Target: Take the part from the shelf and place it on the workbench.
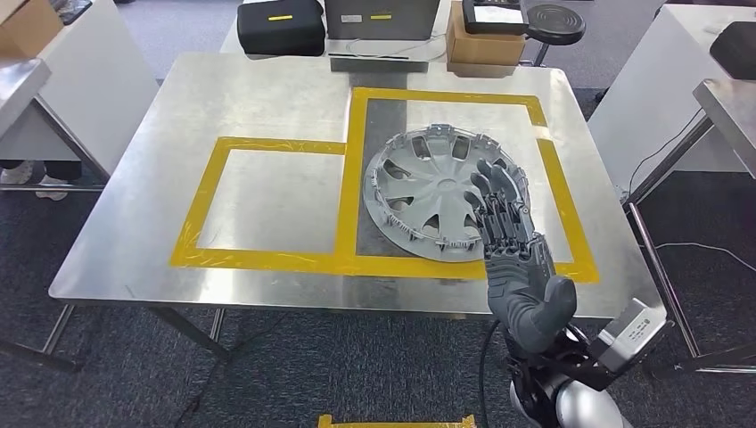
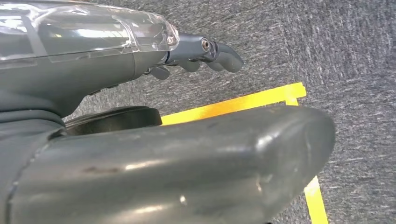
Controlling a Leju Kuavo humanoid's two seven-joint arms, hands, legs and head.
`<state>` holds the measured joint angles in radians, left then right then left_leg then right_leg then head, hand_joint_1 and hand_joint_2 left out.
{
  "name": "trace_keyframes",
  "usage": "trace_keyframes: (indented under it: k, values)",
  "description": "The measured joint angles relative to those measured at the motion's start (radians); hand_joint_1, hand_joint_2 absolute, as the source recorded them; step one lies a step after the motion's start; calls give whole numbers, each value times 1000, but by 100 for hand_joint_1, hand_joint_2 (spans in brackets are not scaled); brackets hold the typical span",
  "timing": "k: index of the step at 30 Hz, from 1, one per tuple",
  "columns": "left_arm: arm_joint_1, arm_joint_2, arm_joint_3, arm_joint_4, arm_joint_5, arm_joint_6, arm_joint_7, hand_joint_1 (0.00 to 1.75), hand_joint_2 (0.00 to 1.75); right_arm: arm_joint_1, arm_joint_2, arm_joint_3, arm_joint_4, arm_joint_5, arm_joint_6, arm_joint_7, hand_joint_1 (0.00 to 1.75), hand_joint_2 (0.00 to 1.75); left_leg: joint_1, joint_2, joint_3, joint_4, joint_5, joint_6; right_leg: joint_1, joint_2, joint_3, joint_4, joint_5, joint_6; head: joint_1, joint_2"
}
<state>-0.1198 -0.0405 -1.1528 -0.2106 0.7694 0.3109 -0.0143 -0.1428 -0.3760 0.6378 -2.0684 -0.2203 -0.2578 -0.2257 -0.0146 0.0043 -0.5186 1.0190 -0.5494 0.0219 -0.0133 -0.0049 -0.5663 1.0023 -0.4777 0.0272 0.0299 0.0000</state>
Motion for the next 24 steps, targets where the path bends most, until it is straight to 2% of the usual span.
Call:
trace_keyframes:
  k: [2,4,6,8,9,10,11,12,14,15,16,18,19,20,21,23,24]
  values:
    - [0,1,0,0,1,0,3,0,0,5,6,-1,0,-1,-1,0,0,0,-2,-1,0,-1,5,7,-2,0,0,0,4,6,-1,0]
    - [-1,1,0,0,2,0,4,0,0,10,9,-4,0,-1,-2,-1,0,0,2,-1,1,-8,15,16,-3,2,-7,16,-14,12,0,0]
    - [-2,0,0,0,2,1,5,0,0,16,11,-11,1,-1,-4,-1,0,0,6,-1,-1,-14,23,23,-4,4,-39,101,-75,17,8,0]
    - [-2,0,0,0,2,2,6,0,0,24,13,-15,3,-2,-7,-1,0,0,4,-1,-6,-14,26,25,-5,3,-88,234,-140,19,16,0]
    - [-1,0,0,0,2,2,7,0,0,27,14,-15,5,-2,-9,-1,0,0,3,-1,-7,-13,27,25,-5,3,-101,277,-151,18,17,0]
    - [-1,0,0,1,2,2,8,0,0,30,15,-16,6,-3,-10,-2,0,0,2,-1,-7,-13,28,24,-5,4,-99,285,-142,16,18,0]
    - [-2,0,0,1,2,2,8,0,0,32,15,-16,7,-3,-10,-2,0,0,2,-2,-7,-13,29,23,-4,4,-79,251,-113,12,19,0]
    - [-2,0,0,1,1,2,8,0,0,34,16,-17,8,-4,-11,-2,0,0,1,-4,-6,-13,29,22,-3,4,-46,188,-75,6,19,0]
    - [-4,-1,0,1,-3,0,9,0,0,38,17,-20,8,-6,-15,-3,0,0,-1,-6,-8,-12,32,15,2,6,18,60,-27,-8,18,0]
    - [-5,-1,0,1,-6,-1,11,0,0,41,18,-21,8,-7,-17,-5,0,0,0,-8,-11,-12,35,9,5,6,35,22,-19,-14,17,0]
    - [-6,-1,0,2,-9,-3,14,0,0,44,18,-23,8,-8,-20,-8,0,0,1,-9,-15,-12,39,2,9,6,40,7,-19,-18,17,0]
    - [-6,0,0,2,-15,-6,23,0,0,51,20,-25,8,-8,-25,-14,0,0,4,-9,-22,-11,41,-11,9,4,39,-9,-13,-25,19,0]
    - [-6,2,0,2,-18,-6,27,0,0,54,23,-25,8,-7,-26,-17,0,0,5,-9,-27,-3,30,-17,7,2,38,-19,-8,-29,17,0]
    - [-7,5,0,2,-20,-5,29,0,0,56,26,-25,8,-7,-28,-20,0,0,6,-8,-38,21,5,-24,4,0,36,-28,-3,-35,13,0]
    - [-7,9,0,2,-21,-4,31,0,0,60,29,-25,8,-7,-29,-23,0,0,9,-8,-55,64,-31,-31,1,-2,31,-34,3,-38,7,0]
    - [-7,18,0,2,-19,-2,31,0,0,69,33,-25,10,-9,-32,-26,0,0,16,-7,-97,184,-106,-44,1,-5,15,-31,13,-42,-4,0]
    - [-7,23,0,2,-18,-1,31,0,0,74,34,-25,11,-9,-33,-27,0,0,20,-7,-110,229,-124,-49,1,-6,6,-28,18,-41,-7,0]
